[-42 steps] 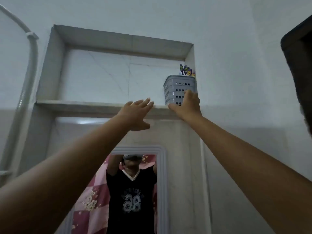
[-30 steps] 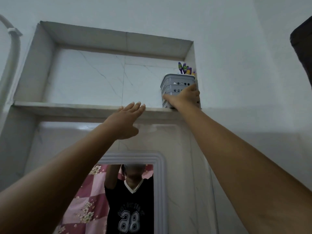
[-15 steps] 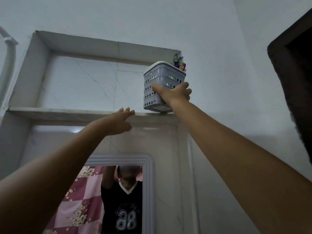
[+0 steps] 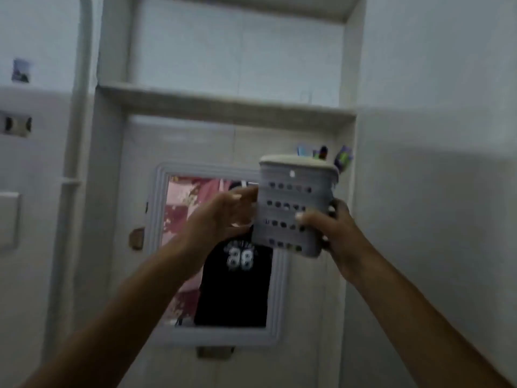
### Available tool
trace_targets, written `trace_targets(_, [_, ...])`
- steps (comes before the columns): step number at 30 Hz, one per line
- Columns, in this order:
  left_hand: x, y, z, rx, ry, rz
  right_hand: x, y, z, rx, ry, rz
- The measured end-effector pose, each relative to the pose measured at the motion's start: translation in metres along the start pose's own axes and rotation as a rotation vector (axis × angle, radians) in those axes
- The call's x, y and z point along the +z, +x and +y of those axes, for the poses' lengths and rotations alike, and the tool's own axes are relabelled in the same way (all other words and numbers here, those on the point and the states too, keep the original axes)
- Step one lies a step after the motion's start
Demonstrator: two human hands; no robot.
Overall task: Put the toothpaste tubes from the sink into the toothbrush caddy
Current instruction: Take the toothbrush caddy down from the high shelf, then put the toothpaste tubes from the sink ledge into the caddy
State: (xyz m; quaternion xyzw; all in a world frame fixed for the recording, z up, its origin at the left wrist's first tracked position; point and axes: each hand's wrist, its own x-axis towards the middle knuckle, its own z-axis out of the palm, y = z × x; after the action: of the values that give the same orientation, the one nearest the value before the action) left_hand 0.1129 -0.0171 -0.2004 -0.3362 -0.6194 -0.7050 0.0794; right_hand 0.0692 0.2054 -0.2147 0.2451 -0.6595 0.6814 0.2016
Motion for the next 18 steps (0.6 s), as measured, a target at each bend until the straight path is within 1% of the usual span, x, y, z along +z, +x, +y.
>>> trace_targets(2, [-0.008,-0.031,-0.045,-0.164,0.001,-0.021,-0.006,-0.035,0.065,0.102,-0.036,-0.057])
trace_targets(4, [-0.012,-0.066,-0.093,-0.32,0.072,-0.058,-0.007,-0.079,0.127,0.208,-0.034,-0.07])
trace_targets(5, [-0.018,-0.085,-0.125,-0.385,0.095,-0.049,-0.006,-0.104,0.155,0.261,-0.026,-0.059])
trace_targets(8, [-0.023,-0.148,-0.196,-0.564,0.06,0.049,0.004,-0.176,0.223,0.411,-0.02,-0.043])
trace_targets(9, [-0.028,-0.166,-0.214,-0.636,0.071,0.037,0.008,-0.195,0.241,0.46,-0.041,-0.014])
trace_targets(10, [-0.03,-0.183,-0.224,-0.664,0.105,-0.009,0.013,-0.213,0.259,0.487,-0.042,0.022])
trace_targets(11, [-0.038,-0.198,-0.233,-0.661,0.14,-0.017,0.016,-0.231,0.268,0.515,-0.039,0.088])
trace_targets(12, [-0.042,-0.21,-0.234,-0.642,0.184,-0.01,0.017,-0.248,0.271,0.489,-0.069,0.16])
trace_targets(13, [-0.049,-0.215,-0.235,-0.641,0.217,0.042,0.013,-0.253,0.269,0.473,-0.089,0.199])
trace_targets(14, [-0.075,-0.229,-0.252,-0.682,0.263,0.09,0.02,-0.261,0.289,0.526,-0.081,0.206])
trace_targets(15, [-0.099,-0.245,-0.267,-0.74,0.318,0.117,0.028,-0.27,0.312,0.529,-0.114,0.238])
trace_targets(16, [-0.106,-0.252,-0.272,-0.735,0.349,0.17,0.026,-0.274,0.307,0.512,-0.136,0.315])
trace_targets(18, [-0.124,-0.271,-0.292,-0.758,0.398,0.288,0.018,-0.282,0.311,0.535,-0.182,0.375])
